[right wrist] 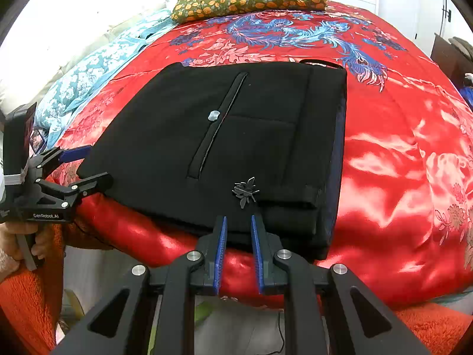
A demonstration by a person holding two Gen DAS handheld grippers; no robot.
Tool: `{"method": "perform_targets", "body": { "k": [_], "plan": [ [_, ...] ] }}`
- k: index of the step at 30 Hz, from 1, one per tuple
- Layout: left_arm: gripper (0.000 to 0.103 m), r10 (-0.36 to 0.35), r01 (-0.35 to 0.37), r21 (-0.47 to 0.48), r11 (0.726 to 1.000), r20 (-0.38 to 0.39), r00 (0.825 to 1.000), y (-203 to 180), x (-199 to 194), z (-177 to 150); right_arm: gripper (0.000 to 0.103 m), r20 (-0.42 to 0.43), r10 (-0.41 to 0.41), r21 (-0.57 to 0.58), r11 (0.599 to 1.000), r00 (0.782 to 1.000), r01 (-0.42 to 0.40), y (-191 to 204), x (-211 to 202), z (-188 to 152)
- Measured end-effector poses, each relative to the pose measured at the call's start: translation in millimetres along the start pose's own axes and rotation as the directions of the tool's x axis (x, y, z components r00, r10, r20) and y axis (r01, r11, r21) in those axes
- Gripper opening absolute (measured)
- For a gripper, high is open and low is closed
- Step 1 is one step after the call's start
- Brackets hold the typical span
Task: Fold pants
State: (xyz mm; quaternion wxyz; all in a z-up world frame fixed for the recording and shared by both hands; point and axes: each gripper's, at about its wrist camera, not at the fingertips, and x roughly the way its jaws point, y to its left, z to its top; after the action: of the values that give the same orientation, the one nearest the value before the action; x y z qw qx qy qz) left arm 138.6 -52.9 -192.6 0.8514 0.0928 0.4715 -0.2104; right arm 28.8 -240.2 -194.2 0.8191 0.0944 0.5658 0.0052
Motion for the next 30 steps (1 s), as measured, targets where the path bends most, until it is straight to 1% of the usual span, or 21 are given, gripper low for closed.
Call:
{"method": "perform_targets", "body": {
  "k": [5, 8, 10, 12, 13, 14, 15, 17, 18, 19, 20, 21, 22, 23, 24, 25, 26, 27, 28, 29, 30],
  "plan": [
    [0.101, -0.005, 0.005, -0.011, 1.000, -0.006, 1.000, 2, 2, 0, 0.016, 0.001, 0.000, 0.000, 1.000, 1.000, 0.000, 0, 0, 0],
    [0.099, -0.023, 0.023, -0.043, 0.999, -0.009, 1.000, 8, -2, 2, 0.016, 0.000, -0.004, -0.001, 1.000, 1.000, 0.004, 1, -1, 0],
    [0.099, -0.040, 0.043, -0.093, 0.995, 0.025, 0.999, 18, -14, 4, 0.016, 0.000, -0.016, -0.010, 1.000, 1.000, 0.016, 3, -4, 1],
    [0.099, -0.059, 0.073, -0.166, 0.983, 0.086, 0.995, 34, -28, 7, 0.017, 0.044, -0.057, -0.054, 0.997, 0.997, 0.059, 13, -16, 3],
    [0.099, -0.060, 0.079, -0.188, 0.979, 0.105, 0.993, 39, -30, 8, 0.020, 0.073, -0.080, -0.080, 0.993, 0.994, 0.086, 18, -21, 5],
    [0.099, -0.061, 0.085, -0.203, 0.975, 0.122, 0.991, 42, -31, 11, 0.021, 0.104, -0.104, -0.103, 0.988, 0.989, 0.115, 22, -25, 9],
    [0.099, -0.057, 0.083, -0.208, 0.975, 0.126, 0.990, 44, -28, 16, 0.021, 0.133, -0.105, -0.119, 0.986, 0.986, 0.121, 24, -28, 13],
    [0.099, -0.042, 0.061, -0.197, 0.978, 0.099, 0.994, 40, -17, 24, 0.021, 0.160, -0.085, -0.125, 0.986, 0.983, 0.106, 25, -26, 24],
    [0.099, -0.039, 0.055, -0.187, 0.981, 0.088, 0.995, 37, -10, 27, 0.021, 0.154, -0.084, -0.119, 0.988, 0.984, 0.103, 24, -20, 29],
    [0.099, -0.036, 0.045, -0.165, 0.985, 0.053, 0.998, 33, 2, 28, 0.021, 0.144, -0.081, -0.111, 0.989, 0.986, 0.097, 23, -16, 32],
    [0.099, -0.027, 0.026, -0.142, 0.990, -0.005, 1.000, 28, 15, 27, 0.025, 0.098, -0.076, -0.083, 0.993, 0.992, 0.084, 15, -2, 32],
    [0.099, -0.017, 0.008, -0.124, 0.992, -0.069, 0.997, 25, 28, 24, 0.026, 0.050, -0.067, -0.054, 0.996, 0.996, 0.070, 7, 9, 29],
    [0.099, -0.038, 0.027, -0.145, 0.989, -0.073, 0.997, 27, 31, 20, 0.026, 0.043, -0.039, -0.028, 0.999, 0.998, 0.040, 1, 12, 27],
    [0.099, -0.063, 0.052, -0.186, 0.981, -0.056, 0.996, 33, 28, 17, 0.025, 0.067, -0.009, -0.002, 1.000, 0.998, 0.009, -4, 6, 26],
    [0.099, -0.085, 0.070, -0.226, 0.972, -0.058, 0.995, 40, 23, 16, 0.026, 0.074, -0.007, 0.005, 1.000, 0.997, 0.007, -4, 2, 26],
    [0.099, -0.100, 0.084, -0.253, 0.964, -0.053, 0.994, 47, 16, 16, 0.028, 0.094, -0.015, 0.006, 1.000, 0.996, 0.014, -5, -8, 26],
    [0.099, -0.107, 0.095, -0.267, 0.959, -0.032, 0.994, 54, 8, 16, 0.048, 0.143, -0.029, -0.001, 1.000, 0.989, 0.029, -6, -23, 24],
    [0.099, -0.109, 0.105, -0.281, 0.954, 0.003, 0.994, 64, -1, 16, 0.080, 0.188, -0.036, 0.001, 0.999, 0.982, 0.036, -10, -36, 20],
    [0.099, -0.108, 0.111, -0.299, 0.948, 0.027, 0.994, 73, -6, 16, 0.092, 0.233, -0.043, 0.014, 0.999, 0.972, 0.041, -15, -46, 15],
    [0.099, -0.123, 0.129, -0.331, 0.935, 0.038, 0.992, 85, -7, 17, 0.099, 0.268, -0.041, 0.038, 0.999, 0.962, 0.032, -20, -53, 11],
    [0.099, -0.145, 0.148, -0.354, 0.923, 0.035, 0.989, 92, -3, 19, 0.099, 0.275, -0.028, 0.056, 0.998, 0.961, 0.013, -26, -54, 10]
  ]
}}
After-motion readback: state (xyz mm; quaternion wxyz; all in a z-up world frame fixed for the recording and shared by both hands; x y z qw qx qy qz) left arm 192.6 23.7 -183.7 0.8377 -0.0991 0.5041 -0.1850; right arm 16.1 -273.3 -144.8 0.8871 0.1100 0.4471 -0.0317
